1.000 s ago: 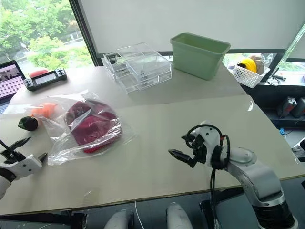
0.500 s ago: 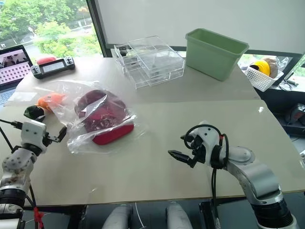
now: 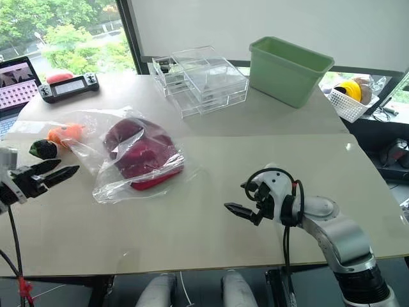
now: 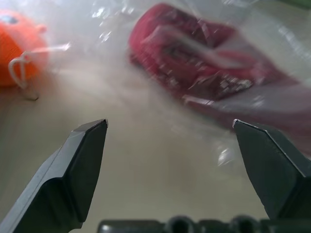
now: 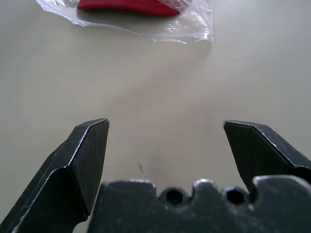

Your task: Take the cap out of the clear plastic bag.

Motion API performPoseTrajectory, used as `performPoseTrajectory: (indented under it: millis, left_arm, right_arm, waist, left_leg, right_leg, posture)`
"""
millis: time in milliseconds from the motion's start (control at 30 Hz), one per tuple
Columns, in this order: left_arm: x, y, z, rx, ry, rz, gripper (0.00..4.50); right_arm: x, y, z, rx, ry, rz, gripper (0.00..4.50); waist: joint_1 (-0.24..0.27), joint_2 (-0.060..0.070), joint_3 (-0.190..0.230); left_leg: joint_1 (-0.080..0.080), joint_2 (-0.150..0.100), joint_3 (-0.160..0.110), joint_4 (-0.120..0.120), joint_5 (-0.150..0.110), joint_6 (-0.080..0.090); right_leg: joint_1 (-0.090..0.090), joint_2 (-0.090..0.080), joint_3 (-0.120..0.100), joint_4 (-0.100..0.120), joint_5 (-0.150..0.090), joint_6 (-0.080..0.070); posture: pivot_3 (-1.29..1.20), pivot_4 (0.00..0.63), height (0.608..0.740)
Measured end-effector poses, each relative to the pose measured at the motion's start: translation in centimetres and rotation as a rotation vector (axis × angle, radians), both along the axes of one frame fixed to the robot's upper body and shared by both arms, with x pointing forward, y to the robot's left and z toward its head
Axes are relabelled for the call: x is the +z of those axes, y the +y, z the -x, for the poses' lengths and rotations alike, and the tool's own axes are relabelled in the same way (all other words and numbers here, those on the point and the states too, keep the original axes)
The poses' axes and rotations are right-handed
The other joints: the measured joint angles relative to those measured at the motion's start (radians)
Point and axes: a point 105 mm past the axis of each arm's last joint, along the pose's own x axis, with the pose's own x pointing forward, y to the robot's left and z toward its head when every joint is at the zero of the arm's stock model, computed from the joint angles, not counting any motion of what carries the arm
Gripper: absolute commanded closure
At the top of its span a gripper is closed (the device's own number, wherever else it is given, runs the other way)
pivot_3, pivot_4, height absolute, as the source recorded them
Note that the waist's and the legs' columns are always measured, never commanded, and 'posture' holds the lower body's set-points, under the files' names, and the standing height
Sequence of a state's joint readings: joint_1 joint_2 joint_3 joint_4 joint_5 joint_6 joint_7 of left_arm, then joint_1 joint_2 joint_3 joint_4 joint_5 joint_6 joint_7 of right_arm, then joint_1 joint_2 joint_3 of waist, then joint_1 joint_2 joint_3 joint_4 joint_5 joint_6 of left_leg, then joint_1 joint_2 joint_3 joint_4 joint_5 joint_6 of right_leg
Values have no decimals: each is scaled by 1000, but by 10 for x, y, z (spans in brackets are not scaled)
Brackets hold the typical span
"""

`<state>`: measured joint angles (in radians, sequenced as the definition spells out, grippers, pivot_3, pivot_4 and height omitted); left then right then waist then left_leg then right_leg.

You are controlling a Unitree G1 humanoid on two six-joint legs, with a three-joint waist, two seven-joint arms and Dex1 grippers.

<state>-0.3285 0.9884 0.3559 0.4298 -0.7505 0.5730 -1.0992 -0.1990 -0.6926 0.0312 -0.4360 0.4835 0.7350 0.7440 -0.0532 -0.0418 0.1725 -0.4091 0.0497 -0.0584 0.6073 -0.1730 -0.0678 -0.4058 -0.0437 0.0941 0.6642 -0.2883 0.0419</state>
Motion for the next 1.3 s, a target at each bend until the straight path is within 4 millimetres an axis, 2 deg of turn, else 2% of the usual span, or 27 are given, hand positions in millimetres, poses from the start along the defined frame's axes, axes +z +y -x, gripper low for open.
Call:
performPoseTrajectory:
  millis: [67,167,267,333,433,567,633,867,1100,1300]
  left_arm:
    - [22,-39,13,-221,31,125,33]
    - [39,-69,31,-405,61,177,33]
    - [26,-93,40,-512,124,110,33]
    - [14,-103,35,-517,125,50,33]
    - [-14,-119,13,-464,72,-149,33]
    - [-20,-127,-14,-361,-35,-268,33]
    - [-21,-125,-21,-328,-82,-356,33]
    - [-30,-122,-22,-341,-115,-476,33]
    - [-44,-122,-14,-407,-94,-558,33]
    - [-43,-124,-21,-372,-163,-631,33]
  right_arm:
    - [2,0,-3,-1,-11,3,0]
    - [3,0,-4,0,-17,4,0]
    - [3,1,-4,1,-16,-3,0]
    - [2,1,-4,-2,-16,-4,0]
    - [2,2,-3,-5,-19,-9,0]
    - [4,4,-1,-9,-30,-9,0]
    - [4,5,1,-9,-36,-9,0]
    - [5,5,2,-20,-42,-8,0]
    - [6,5,1,-23,-44,-12,0]
    - [6,5,1,-27,-47,-13,0]
  waist:
    - [-1,-2,3]
    - [-5,-2,4]
    - [-14,-1,4]
    - [-12,-1,4]
    - [-3,-1,4]
    - [8,-2,5]
    - [7,-2,4]
    - [8,-2,5]
    - [8,-2,5]
    - [10,-2,5]
  left_leg:
    - [0,0,0,0,0,0]
    - [1,0,0,0,0,0]
    - [1,0,1,0,0,0]
    - [2,0,1,0,0,0]
    - [1,0,0,1,0,0]
    - [0,0,0,2,0,1]
    - [0,0,1,1,-1,2]
    - [0,0,1,3,-1,2]
    - [0,0,0,3,-1,2]
    - [0,0,0,4,-1,2]
  right_leg:
    - [0,0,0,1,0,0]
    - [0,0,0,1,0,0]
    - [0,1,1,1,0,0]
    - [0,1,1,1,0,0]
    - [1,1,1,0,0,0]
    - [0,1,1,0,0,0]
    - [0,1,2,0,1,0]
    - [0,1,2,1,1,0]
    - [0,1,2,1,1,0]
    - [1,1,2,1,1,0]
  posture:
    - [0,150,735]
    - [0,150,735]
    - [0,150,735]
    - [0,150,735]
    - [0,150,735]
    - [0,150,735]
    - [0,150,735]
    - [0,150,735]
    - [0,150,735]
    - [0,150,735]
